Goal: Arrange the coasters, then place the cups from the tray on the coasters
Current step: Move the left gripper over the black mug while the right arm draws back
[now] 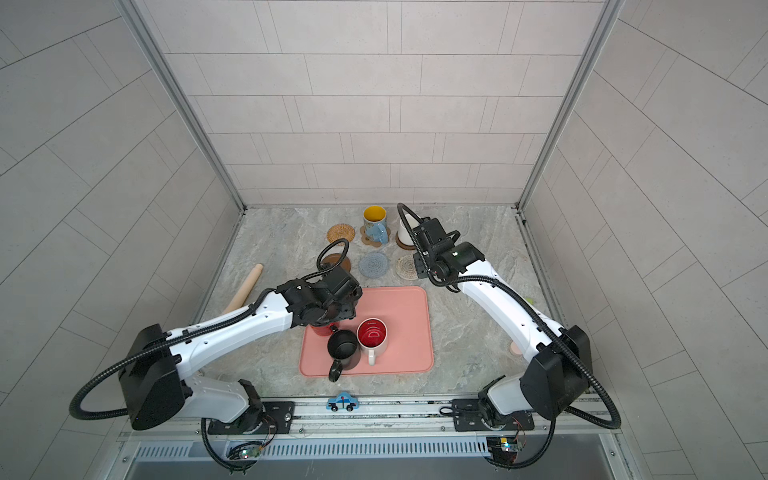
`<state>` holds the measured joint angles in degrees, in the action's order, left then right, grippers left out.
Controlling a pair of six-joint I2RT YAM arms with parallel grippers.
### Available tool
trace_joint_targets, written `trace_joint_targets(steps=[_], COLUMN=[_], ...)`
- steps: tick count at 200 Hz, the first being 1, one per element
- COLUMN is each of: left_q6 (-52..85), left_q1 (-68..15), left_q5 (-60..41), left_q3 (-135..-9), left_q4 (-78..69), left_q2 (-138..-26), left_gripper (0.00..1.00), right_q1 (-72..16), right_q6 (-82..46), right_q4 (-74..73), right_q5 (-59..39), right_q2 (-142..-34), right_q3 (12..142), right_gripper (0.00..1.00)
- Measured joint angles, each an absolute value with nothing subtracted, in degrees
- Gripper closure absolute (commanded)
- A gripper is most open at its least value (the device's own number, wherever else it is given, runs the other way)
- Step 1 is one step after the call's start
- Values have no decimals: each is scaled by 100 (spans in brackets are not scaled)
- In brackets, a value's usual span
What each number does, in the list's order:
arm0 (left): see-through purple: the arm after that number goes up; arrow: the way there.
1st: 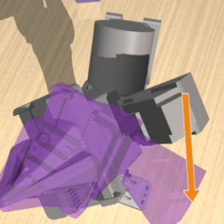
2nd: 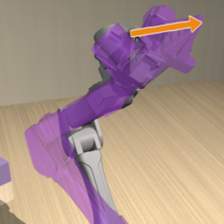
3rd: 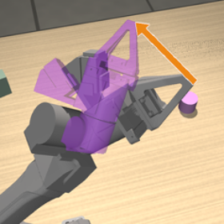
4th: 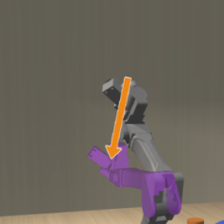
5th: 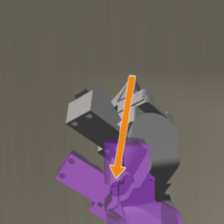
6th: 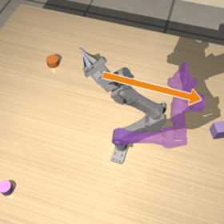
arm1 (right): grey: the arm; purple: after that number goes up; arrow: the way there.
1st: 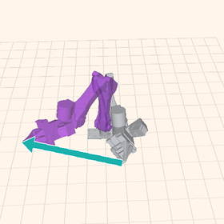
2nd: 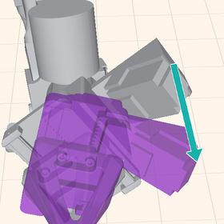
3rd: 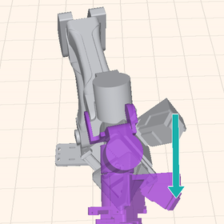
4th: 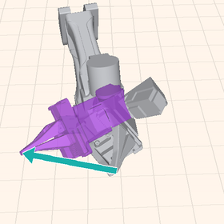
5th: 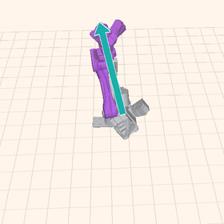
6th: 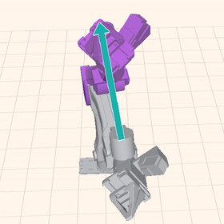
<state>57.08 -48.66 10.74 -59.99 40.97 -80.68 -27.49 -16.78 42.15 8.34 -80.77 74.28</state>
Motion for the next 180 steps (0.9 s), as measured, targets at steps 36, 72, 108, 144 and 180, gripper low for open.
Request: trace_joint_targets(steps=[36,72,108,144,180], left_q6=[5697,5671,5655,5658,5660], left_q1=[-4866,-4866,-4866,-4866,-4866], left_q5=[1074,1074,1028,950,856], left_q3=[-6108,-6274,-6309,-6309,-6313], left_q4=[4106,4104,4082,4005,3892], left_q2=[-8200,-8294,-8449,-8624,-8860], left_gripper=[37,39,42,46,47], right_q1=[-2749,-2749,-2749,-2749,-2749], right_q6=[-1688,-1697,-1697,-1697,-1695], right_q4=[4215,4219,4215,4180,4176], right_q5=[834,838,838,838,843], right_q2=[-8014,-7996,-7992,-7992,-7992], right_q3=[7269,7223,7223,7199,7172], right_gripper=[57,57,57,57,57])
